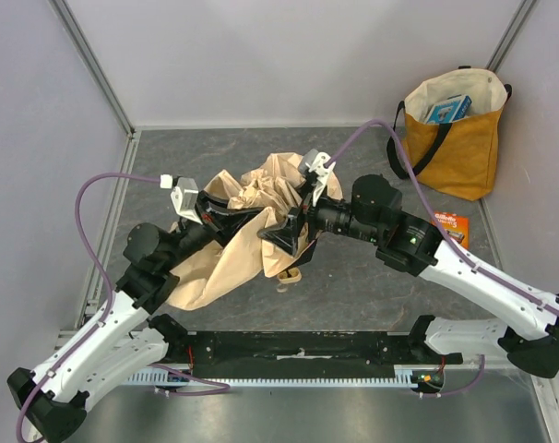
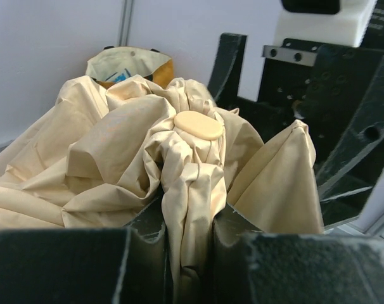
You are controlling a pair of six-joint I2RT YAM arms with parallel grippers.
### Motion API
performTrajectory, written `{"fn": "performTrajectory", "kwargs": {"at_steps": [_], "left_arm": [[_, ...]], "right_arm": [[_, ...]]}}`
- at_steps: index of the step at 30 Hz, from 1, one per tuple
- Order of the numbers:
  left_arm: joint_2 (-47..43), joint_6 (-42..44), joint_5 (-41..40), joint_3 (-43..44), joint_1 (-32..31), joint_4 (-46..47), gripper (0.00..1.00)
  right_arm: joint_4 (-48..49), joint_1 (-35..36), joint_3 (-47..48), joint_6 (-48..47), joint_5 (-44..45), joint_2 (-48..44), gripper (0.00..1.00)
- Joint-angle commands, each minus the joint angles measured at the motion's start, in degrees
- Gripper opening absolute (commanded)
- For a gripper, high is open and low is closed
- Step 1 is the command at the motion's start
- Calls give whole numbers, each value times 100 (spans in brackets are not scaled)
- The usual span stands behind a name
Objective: Put away the umbrella
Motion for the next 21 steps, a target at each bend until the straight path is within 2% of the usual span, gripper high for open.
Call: {"fn": "performTrajectory", "kwargs": {"at_steps": [1,8,11,17,19,21], "left_arm": [[-77,-483,569,-33,-9,1287,2],[-103,-668,1447,-209,-9,1814,2],[-59,-756,1843,-200,-18,2043,2],[46,-923,2565,-86,-18,2298,2],[46,-932,2591,-59,-18,2281,2],[37,-958,2591,-77,-27,2298,2]], "right_arm": [[31,140,133,-330,398,172,98],[22,184,-78,-638,486,14,98],[22,184,-104,-717,206,-30,98],[57,184,-183,-849,-734,-4,79],[58,184,-175,-805,-911,49,83],[49,184,-183,-752,-825,84,95]]}}
